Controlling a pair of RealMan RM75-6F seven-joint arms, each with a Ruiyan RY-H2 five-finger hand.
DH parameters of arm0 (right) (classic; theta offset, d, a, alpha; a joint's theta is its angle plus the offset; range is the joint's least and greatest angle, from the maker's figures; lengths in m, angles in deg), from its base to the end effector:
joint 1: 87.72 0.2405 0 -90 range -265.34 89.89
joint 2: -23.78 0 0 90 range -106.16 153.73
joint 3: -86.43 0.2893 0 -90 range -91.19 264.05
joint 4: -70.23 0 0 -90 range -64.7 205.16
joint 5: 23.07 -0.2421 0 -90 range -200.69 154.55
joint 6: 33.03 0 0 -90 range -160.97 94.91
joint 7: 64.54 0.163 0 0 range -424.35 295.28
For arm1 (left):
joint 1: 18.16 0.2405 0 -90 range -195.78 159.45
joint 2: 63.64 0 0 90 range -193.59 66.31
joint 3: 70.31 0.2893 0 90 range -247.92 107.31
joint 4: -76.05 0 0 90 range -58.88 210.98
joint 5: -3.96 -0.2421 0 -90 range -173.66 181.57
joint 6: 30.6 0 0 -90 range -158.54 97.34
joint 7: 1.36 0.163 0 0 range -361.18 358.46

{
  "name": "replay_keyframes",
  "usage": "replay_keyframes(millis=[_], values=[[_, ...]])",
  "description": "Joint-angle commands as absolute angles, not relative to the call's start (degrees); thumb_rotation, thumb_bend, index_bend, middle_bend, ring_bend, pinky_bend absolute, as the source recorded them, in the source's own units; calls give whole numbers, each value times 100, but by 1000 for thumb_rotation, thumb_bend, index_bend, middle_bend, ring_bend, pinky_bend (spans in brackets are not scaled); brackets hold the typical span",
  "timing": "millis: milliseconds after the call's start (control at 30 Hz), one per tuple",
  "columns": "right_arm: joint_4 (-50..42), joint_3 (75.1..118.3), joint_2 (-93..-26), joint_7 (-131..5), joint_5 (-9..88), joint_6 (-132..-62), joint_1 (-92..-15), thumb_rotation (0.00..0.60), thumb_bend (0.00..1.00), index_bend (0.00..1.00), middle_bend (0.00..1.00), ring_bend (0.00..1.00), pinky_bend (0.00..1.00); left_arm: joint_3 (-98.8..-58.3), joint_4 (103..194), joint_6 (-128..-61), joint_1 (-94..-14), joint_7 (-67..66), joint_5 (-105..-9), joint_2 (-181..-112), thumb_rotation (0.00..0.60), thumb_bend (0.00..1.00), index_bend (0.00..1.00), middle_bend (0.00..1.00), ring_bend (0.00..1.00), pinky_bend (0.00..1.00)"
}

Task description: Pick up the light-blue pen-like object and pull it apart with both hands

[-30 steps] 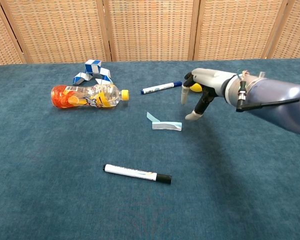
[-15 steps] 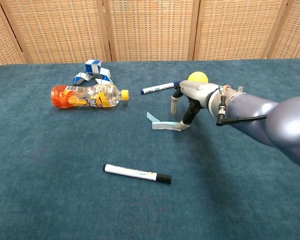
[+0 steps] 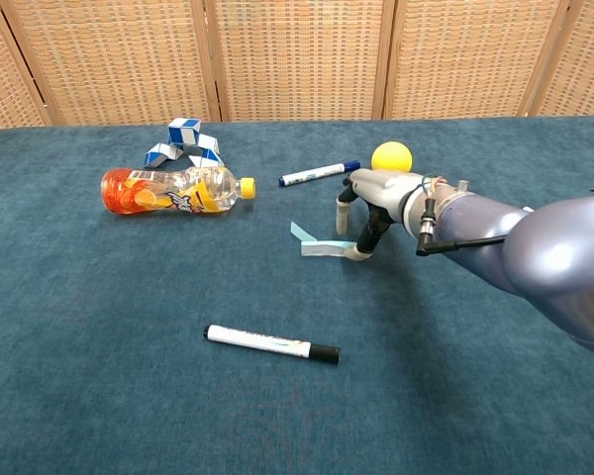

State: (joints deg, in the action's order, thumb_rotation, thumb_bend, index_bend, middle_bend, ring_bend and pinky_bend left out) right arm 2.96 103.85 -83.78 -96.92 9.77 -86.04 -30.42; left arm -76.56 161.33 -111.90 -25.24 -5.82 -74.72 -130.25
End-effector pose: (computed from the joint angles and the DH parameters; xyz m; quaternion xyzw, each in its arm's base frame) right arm -0.1048 -0.4384 -0.1437 0.6871 -0.4785 0.3166 0.4457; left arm -0.3856 0.2350 0.1522 -0.5535 -0.4072 -0.3834 0.6171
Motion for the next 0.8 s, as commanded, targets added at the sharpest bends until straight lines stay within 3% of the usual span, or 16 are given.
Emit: replay_keyframes(millis=[33, 800], values=[[326, 10374, -8390, -9727, 978, -8597, -3049, 600, 337, 457, 0, 0, 0, -7653, 16132, -11195, -2523, -581, -7481, -13026, 600, 0, 0, 0, 0, 0], [561, 10353, -8449, -9571, 1334, -8477, -3225, 600, 464, 583, 0, 0, 0, -7649, 16129, -11183, -2521, -599, -7467, -13022, 600, 0, 0, 0, 0, 0]])
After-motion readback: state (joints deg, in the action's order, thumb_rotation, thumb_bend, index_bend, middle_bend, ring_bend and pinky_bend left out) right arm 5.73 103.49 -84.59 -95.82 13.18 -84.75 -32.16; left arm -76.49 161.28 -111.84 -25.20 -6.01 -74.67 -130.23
